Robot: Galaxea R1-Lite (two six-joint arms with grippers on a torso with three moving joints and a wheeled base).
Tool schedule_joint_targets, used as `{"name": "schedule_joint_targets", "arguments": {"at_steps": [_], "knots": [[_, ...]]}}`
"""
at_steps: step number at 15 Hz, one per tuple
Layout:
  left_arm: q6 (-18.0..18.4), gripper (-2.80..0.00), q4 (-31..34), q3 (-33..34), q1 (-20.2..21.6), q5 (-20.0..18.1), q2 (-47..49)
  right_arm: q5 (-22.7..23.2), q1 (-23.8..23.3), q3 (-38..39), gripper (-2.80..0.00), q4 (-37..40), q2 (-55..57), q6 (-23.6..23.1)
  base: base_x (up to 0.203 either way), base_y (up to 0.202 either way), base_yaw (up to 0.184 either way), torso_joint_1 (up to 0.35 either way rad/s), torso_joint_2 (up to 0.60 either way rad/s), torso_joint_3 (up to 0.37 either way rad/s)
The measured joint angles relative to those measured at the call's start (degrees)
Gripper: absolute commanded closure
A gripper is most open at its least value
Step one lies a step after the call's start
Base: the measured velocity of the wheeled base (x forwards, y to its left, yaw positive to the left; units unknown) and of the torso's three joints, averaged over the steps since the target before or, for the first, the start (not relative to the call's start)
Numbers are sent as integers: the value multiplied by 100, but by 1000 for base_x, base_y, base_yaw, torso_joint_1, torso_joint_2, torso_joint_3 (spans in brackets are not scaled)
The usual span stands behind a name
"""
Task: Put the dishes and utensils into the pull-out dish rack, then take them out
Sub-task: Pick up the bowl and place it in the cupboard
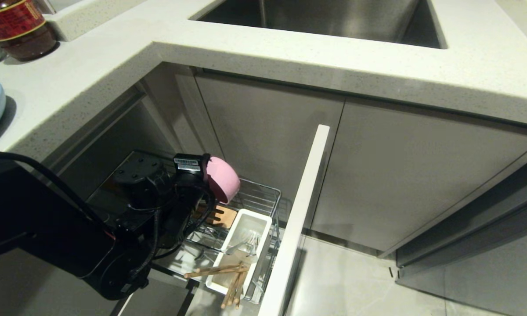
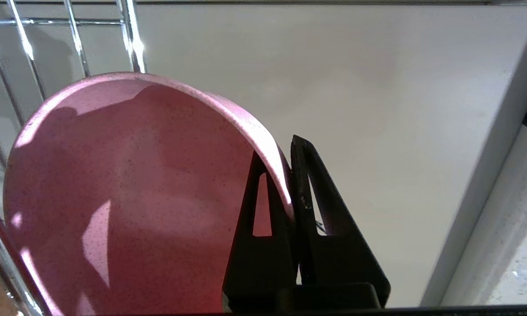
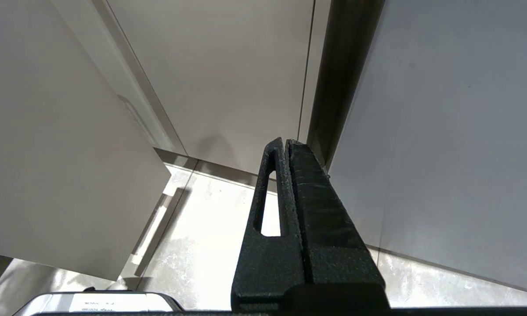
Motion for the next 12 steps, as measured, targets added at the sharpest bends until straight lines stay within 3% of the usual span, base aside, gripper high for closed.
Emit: {"name": "schedule_joint_targets", "arguments": {"at_steps": [3,8,12], "knots": [[30,-280,35,0,-6,2,-13,2,0,0,0,-2,0,0,0,0,0,0,0,0],[57,-280,779,-13,-47,62,-274,2,0,0,0,-2,0,0,0,0,0,0,0,0],[64,-280,2412,-77,-208,262,-970,2,0,0,0,0,0,0,0,0,0,0,0,0]]}}
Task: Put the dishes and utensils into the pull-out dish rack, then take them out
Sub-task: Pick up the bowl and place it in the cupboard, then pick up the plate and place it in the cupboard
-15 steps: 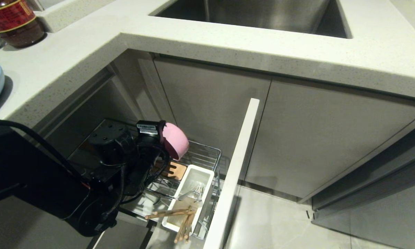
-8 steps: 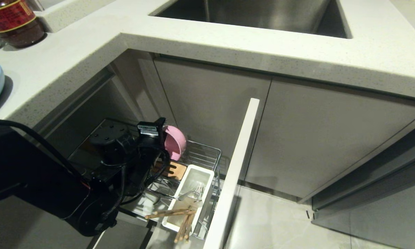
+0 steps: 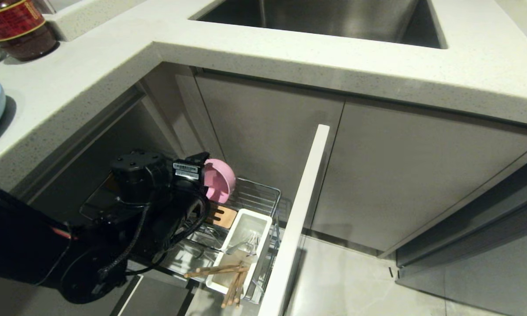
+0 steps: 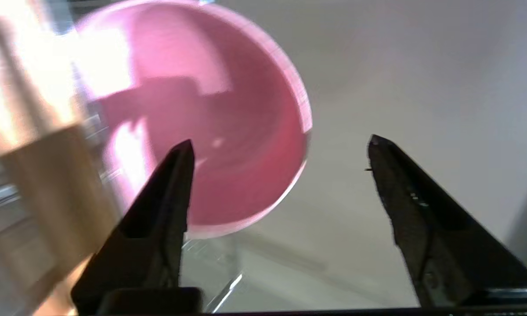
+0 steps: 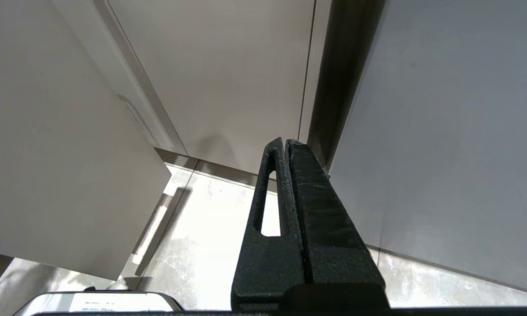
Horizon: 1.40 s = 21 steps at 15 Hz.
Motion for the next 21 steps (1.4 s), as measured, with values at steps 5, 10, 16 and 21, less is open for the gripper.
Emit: {"name": "schedule_joint_targets", "arguments": {"at_steps": [5,10,16,21], "knots": [[410,0,1960,-162,-344,127,-1446,0,0,0,0,0,0,-2,0,0,0,0,0,0],[2444,0,2945,-869,-1258,1009,-2572,0,0,0,0,0,0,-1,0,0,0,0,0,0],[6321,0,3841,-2504,-605,1135,-3340,0,0,0,0,0,0,0,0,0,0,0,0,0],[8895,0,4240,-3315,1062,846,-3620,0,0,0,0,0,0,-2,0,0,0,0,0,0]]}}
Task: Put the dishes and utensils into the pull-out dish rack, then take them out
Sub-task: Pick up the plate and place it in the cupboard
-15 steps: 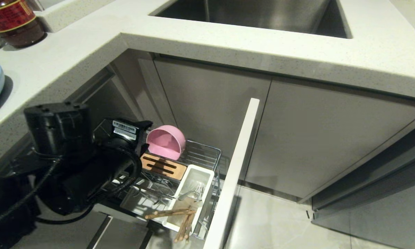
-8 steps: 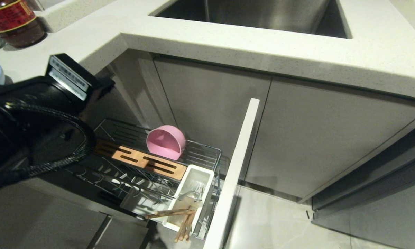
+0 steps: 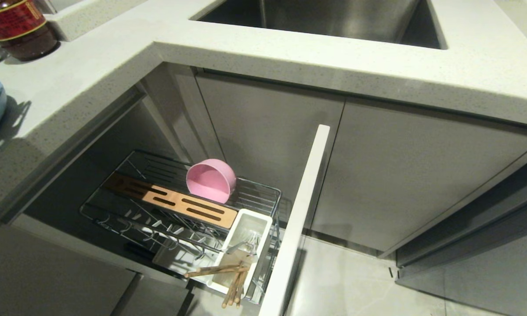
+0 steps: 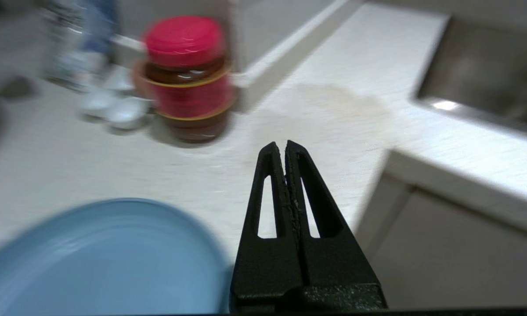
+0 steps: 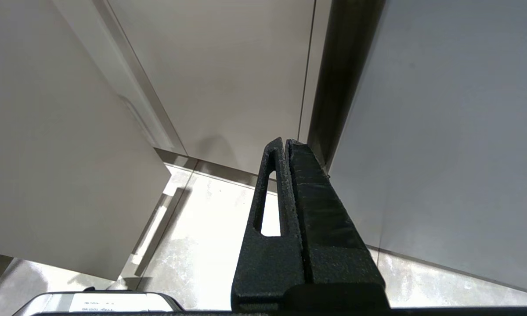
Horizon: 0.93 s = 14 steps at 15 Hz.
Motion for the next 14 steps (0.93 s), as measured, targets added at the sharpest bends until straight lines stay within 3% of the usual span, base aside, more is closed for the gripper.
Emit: {"name": "schedule_joint_targets", "arguments": {"at_steps": [2,5,6,8,14], "knots": [[-18,0,800,-164,322,-23,-1,-1,0,0,0,0,0,0,0,0,0,0,0,0],[-442,0,2479,-758,531,-2,65,0,0,0,0,-1,0,1,0,0,0,0,0,0],[-711,-280,3071,-1007,585,22,124,0,0,0,0,-1,0,1,0,0,0,0,0,0],[-1051,-280,3785,-1276,662,53,266,0,0,0,0,-1,0,1,0,0,0,0,0,0],[-1265,-280,3851,-1389,719,173,691,0,0,0,0,-1,0,0,0,0,0,0,0,0]]}}
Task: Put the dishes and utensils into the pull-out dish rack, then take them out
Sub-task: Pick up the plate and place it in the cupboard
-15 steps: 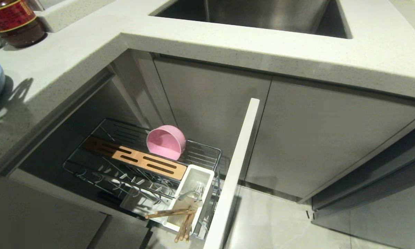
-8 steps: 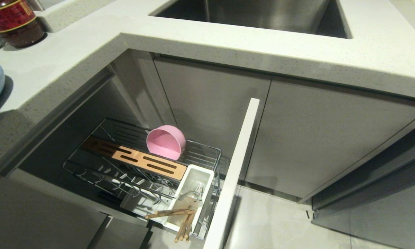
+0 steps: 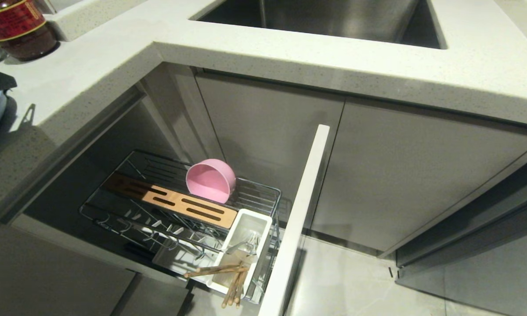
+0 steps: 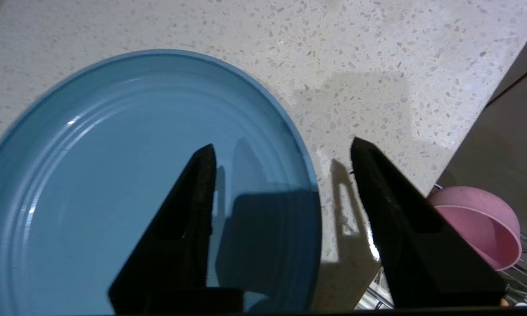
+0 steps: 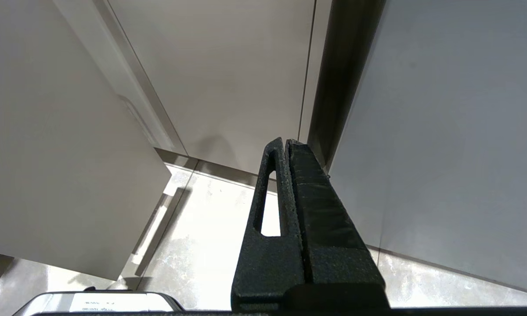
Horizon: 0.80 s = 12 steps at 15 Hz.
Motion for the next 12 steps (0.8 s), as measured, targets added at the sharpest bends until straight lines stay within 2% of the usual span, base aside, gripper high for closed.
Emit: {"name": "schedule_joint_targets", "arguments": {"at_steps": [7,8,12], "knots": [[-125,-280,-6,-84,296,106,500,0,0,0,0,-1,0,1,0,0,0,0,0,0],[-132,0,-14,-95,314,106,529,0,0,0,0,-1,0,1,0,0,0,0,0,0],[-150,0,-12,-85,342,103,596,0,0,0,0,1,0,0,0,0,0,0,0,0]]}}
